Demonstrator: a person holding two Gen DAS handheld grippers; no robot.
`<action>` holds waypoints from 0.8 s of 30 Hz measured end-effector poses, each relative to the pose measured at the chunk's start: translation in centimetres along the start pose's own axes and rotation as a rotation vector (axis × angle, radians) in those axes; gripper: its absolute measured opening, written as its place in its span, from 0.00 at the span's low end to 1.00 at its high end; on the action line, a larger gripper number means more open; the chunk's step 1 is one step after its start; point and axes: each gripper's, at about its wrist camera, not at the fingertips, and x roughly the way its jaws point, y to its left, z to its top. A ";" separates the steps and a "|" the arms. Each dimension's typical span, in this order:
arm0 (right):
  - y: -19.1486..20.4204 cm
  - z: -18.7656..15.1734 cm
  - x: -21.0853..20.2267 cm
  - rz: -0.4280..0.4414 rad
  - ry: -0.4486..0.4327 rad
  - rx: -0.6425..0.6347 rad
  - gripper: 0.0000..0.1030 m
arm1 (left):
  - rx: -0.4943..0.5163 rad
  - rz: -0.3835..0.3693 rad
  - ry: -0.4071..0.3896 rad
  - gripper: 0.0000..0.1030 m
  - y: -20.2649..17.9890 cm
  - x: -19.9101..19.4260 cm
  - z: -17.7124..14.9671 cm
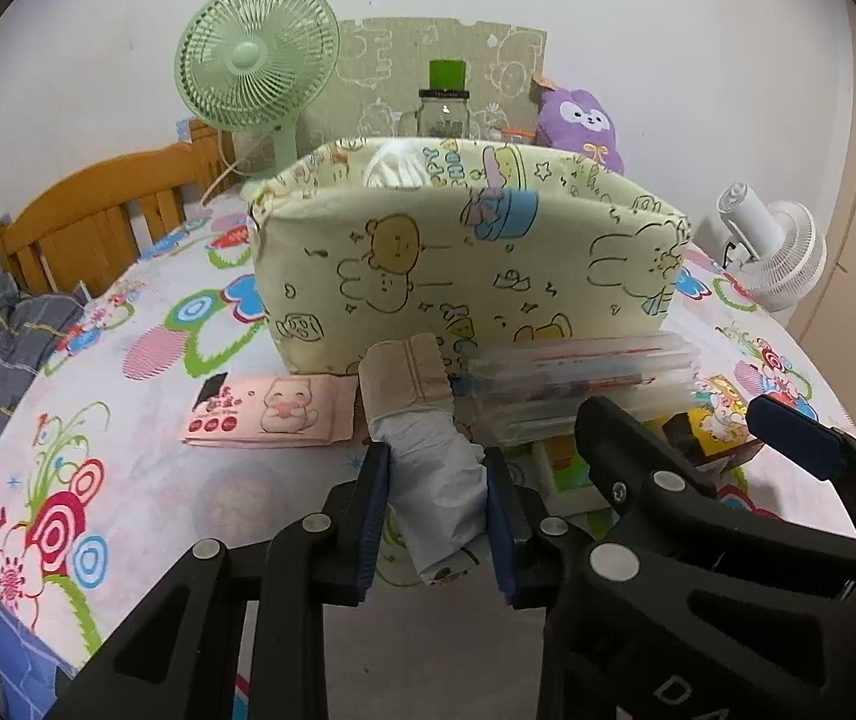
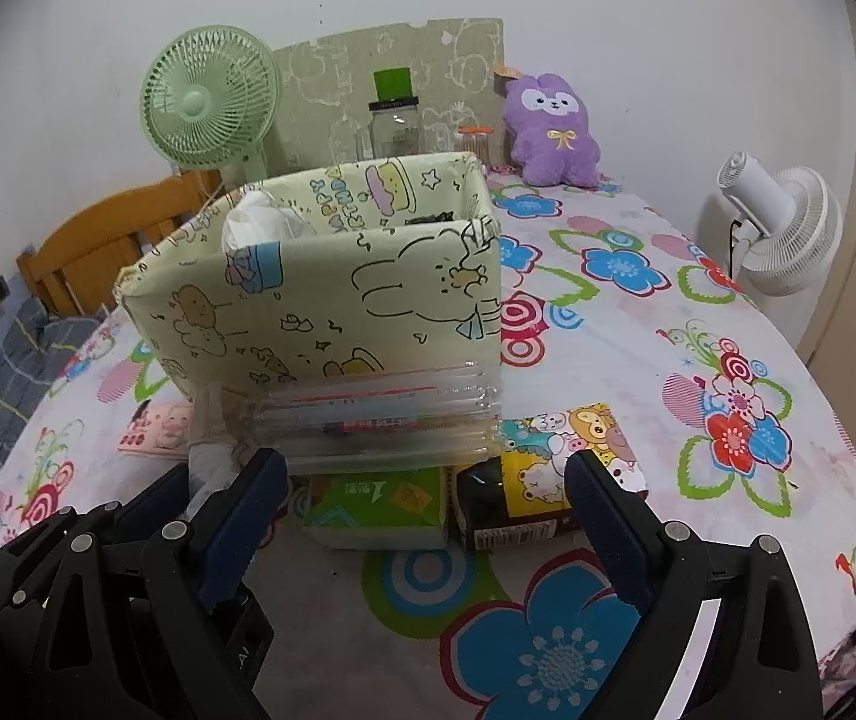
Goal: Organize soft objects
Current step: 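Lift the white pouch with the left tool while the right tool grasps the cartoon box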
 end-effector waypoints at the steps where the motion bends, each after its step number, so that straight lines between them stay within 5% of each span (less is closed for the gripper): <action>1: -0.1 0.0 -0.1 0.001 -0.002 0.002 0.93 | 0.002 0.003 -0.002 0.29 -0.2 -0.1 0.0; 24: -6.0 -0.8 2.1 -0.027 0.077 0.069 0.89 | 0.043 0.114 0.073 0.29 -3.8 2.1 -0.2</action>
